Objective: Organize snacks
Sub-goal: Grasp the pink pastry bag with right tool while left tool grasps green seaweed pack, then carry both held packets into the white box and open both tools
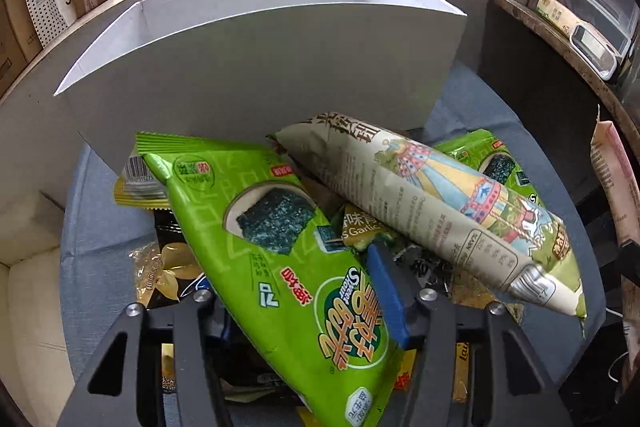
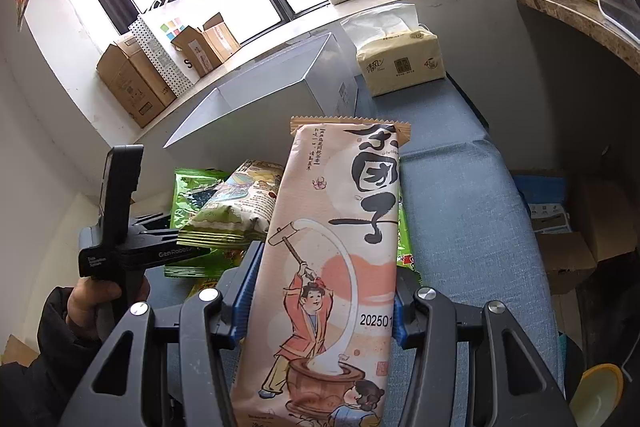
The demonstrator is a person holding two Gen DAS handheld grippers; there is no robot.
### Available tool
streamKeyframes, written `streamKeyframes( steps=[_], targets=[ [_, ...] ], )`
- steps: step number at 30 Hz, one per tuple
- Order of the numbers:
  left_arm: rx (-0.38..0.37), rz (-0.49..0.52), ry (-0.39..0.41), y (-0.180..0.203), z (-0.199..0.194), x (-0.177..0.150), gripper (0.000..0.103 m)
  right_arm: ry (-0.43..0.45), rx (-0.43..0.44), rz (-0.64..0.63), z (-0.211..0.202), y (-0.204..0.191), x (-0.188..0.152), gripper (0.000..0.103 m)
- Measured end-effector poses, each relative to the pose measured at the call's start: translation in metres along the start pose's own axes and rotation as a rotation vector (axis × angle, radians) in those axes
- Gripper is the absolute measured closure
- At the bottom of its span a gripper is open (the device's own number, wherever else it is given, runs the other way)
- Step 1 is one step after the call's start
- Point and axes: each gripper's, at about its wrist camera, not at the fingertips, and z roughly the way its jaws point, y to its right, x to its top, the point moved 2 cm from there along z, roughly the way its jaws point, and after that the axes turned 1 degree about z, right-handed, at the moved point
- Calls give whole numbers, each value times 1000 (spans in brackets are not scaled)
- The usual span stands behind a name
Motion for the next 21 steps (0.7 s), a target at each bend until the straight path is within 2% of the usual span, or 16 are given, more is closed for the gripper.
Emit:
streamKeyframes(
  steps=[2,4,9,10,11,15,19,21],
  targets=[
    [27,0,12,0,-5,-1,67,-1,0,0,0,0,-1,46],
    [0,-18,31,-4,-16,-3,71,-3,6,1,0,-1,-2,46],
    [-54,-14,115,-13,-53,-15,72,2,23,-19,-2,-9,-2,46],
    [-63,-9,128,-13,-61,-16,83,2,25,-23,-2,-11,-2,46],
    [-72,-6,136,-15,-68,-20,86,3,30,-27,-2,-14,-1,46],
    [-88,-2,177,-24,-90,-17,86,17,68,-44,-3,-27,7,46],
    [-105,-13,186,-39,-105,-8,87,39,86,-67,-3,-43,24,46],
    [-80,-5,221,-43,-117,-2,87,51,103,-84,-3,-52,35,46]
  ],
)
